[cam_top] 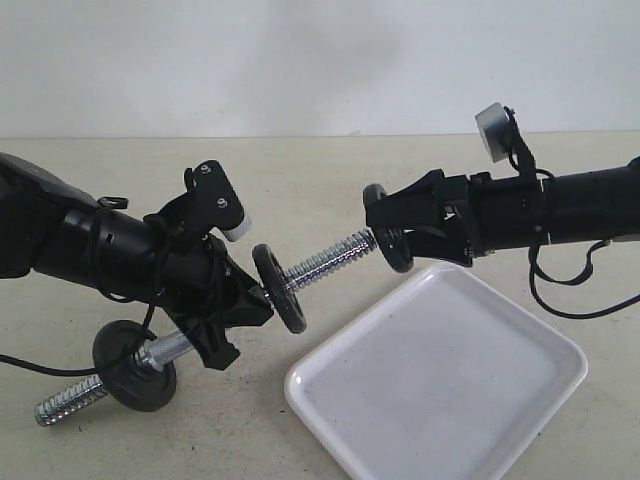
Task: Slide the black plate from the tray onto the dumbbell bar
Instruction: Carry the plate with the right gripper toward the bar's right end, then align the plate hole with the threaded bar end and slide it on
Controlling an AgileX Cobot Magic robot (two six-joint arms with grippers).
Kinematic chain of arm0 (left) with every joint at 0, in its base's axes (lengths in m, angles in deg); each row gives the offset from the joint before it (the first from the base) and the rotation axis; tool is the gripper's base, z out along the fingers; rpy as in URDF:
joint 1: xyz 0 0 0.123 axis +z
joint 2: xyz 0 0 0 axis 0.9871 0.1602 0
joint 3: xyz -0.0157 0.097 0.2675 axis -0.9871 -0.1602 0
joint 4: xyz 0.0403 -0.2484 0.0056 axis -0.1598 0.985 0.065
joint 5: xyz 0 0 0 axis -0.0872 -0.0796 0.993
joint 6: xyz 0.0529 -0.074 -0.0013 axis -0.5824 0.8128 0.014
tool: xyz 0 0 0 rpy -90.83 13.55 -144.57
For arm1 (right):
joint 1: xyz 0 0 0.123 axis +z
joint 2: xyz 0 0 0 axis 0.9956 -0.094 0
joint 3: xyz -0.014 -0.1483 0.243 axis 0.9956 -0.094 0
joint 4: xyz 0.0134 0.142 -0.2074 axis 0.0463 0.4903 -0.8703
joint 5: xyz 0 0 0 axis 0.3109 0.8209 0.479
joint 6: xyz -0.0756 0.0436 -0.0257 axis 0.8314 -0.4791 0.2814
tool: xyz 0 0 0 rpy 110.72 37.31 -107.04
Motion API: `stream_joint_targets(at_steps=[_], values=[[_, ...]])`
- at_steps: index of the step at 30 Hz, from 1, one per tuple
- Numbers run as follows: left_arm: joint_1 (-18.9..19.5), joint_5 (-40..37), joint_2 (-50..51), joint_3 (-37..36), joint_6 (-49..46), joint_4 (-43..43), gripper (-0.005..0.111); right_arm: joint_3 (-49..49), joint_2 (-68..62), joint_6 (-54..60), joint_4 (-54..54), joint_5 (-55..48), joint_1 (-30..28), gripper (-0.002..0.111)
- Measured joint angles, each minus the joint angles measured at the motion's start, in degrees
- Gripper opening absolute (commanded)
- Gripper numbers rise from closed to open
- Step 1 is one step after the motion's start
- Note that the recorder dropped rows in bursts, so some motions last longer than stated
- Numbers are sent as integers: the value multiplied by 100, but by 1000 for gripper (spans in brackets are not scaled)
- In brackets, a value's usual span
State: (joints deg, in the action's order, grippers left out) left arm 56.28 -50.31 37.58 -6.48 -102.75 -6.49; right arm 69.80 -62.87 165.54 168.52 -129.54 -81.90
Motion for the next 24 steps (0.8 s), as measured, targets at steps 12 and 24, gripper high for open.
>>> stream_joint_targets(at_steps=[12,24], values=[[0,0,-4,0,0,0,4,0,0,-106,-172,0,105,0],[0,35,-14,0,7,0,4,13,0,-129,-25,36,145,0]])
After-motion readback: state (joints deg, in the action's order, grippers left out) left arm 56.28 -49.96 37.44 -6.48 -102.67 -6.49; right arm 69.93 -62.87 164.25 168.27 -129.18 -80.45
